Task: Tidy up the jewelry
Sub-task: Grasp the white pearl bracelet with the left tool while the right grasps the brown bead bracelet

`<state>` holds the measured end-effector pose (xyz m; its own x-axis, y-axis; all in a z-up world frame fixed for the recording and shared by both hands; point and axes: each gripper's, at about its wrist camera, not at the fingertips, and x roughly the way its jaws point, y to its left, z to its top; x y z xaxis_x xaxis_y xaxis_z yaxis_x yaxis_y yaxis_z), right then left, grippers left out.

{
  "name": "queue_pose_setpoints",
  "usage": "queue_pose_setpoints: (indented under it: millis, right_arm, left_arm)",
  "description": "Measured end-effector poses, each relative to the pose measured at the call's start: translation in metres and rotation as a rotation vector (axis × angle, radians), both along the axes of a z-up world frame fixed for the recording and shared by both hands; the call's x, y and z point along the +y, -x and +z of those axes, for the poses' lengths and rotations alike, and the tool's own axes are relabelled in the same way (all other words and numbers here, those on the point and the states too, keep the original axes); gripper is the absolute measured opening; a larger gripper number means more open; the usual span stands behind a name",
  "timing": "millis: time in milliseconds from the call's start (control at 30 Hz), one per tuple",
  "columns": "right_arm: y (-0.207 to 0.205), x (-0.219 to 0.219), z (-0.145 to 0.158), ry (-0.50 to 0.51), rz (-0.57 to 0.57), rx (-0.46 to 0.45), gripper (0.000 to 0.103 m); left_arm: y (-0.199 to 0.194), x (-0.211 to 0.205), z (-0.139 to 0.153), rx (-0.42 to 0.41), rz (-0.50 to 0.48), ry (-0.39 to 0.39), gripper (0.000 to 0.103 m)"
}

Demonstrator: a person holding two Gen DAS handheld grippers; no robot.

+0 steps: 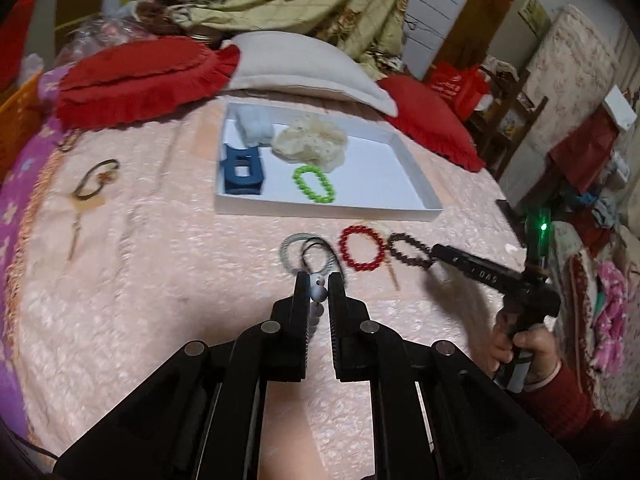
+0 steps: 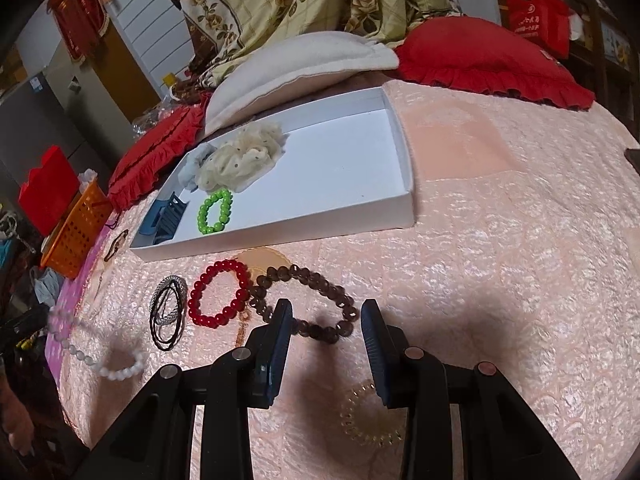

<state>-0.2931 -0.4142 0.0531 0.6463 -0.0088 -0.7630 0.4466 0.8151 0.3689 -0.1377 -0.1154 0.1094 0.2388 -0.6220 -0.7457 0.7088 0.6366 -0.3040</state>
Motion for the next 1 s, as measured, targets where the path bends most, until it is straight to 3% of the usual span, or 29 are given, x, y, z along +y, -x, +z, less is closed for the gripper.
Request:
queue_pose_setpoints:
  millis: [167, 500, 533, 567, 633, 767, 1000]
  right_arm:
    - [-0.022, 0.006, -0.005, 0.065, 0.056, 0.049, 0.034]
    - [-0.053, 0.017, -0.017, 0.191, 0.126, 0.129, 0.034]
    - [-0.055, 0.019, -0.017, 0.201, 0.131, 0.131, 0.029]
    - [-0.055, 0.021, -0.017, 0.203, 0.143, 0.129, 0.019]
    - [-0.054, 0.023, -0.016, 0.187, 0.154, 0.123, 0.009]
    - [-0.048, 0.020, -0.007, 0.131, 0.138, 0.075, 0.008]
    - [-0.034, -0.001, 0.038, 0.063, 0.091, -0.057, 0.008]
  left_arm:
    - [0.006, 0.007, -0.009, -0.016, 0.019, -0.026, 0.008]
    - [0.012, 0.012, 0.006, -0.036, 0.013, 0.020, 0.008]
    - [0.012, 0.012, 0.007, -0.038, 0.014, 0.022, 0.008]
    - [0.013, 0.012, 0.010, -0.038, 0.013, 0.028, 0.008]
    - [0.016, 0.012, 0.015, -0.042, 0.009, 0.035, 0.008]
    - [0.020, 0.008, 0.028, -0.058, -0.003, 0.039, 0.008]
    - [0.020, -0.015, 0.055, -0.075, -0.055, 0.064, 0.008]
